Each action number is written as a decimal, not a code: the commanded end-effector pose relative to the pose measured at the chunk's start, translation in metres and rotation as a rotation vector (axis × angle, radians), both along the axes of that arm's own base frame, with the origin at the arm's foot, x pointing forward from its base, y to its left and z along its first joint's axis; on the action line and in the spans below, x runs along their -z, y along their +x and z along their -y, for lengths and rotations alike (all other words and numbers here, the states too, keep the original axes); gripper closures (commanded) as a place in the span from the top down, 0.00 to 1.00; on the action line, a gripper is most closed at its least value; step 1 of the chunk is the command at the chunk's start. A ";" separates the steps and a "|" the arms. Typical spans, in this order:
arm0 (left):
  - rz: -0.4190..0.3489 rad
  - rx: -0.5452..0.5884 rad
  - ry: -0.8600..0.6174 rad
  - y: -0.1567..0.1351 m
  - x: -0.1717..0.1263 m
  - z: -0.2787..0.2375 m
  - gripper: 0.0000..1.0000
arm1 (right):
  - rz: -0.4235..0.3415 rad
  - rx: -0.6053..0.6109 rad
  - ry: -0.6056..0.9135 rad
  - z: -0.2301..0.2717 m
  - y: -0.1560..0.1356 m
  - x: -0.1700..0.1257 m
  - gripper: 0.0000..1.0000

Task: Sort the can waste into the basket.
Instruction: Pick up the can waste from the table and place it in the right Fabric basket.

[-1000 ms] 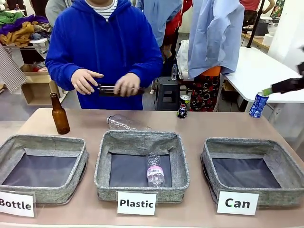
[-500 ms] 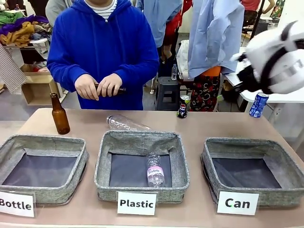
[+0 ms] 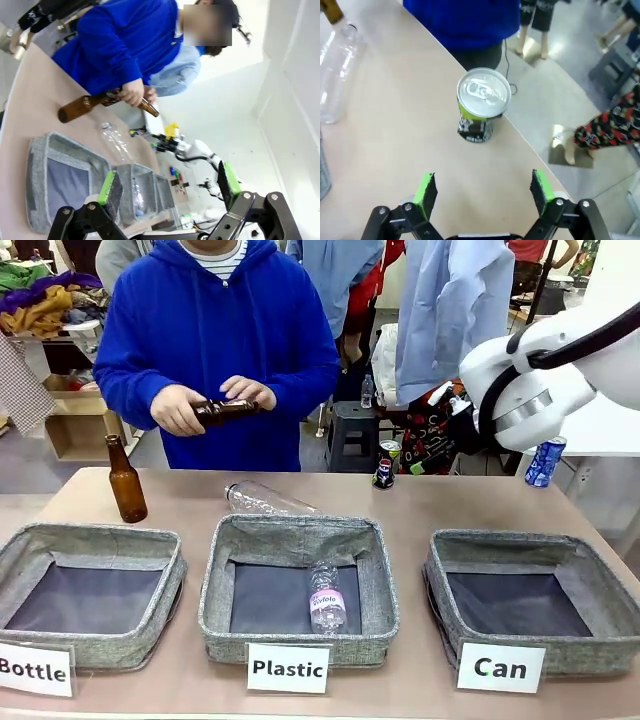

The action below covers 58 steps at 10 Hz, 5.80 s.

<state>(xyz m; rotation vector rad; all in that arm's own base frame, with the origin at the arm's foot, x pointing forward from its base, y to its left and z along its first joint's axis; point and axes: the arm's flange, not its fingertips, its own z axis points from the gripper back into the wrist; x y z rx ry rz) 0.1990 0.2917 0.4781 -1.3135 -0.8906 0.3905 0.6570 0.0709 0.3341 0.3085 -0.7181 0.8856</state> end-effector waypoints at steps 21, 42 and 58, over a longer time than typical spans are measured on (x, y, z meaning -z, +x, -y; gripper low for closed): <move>0.151 0.006 -0.318 -0.054 -0.019 -0.095 1.00 | 0.105 -0.175 0.494 -0.024 0.060 0.090 0.00; -0.259 0.467 0.203 0.069 0.068 0.118 1.00 | -0.428 -0.023 -0.536 0.059 -0.284 -0.113 1.00; -0.259 0.467 0.203 0.069 0.068 0.118 1.00 | -0.414 0.420 0.918 0.301 -0.290 -0.155 1.00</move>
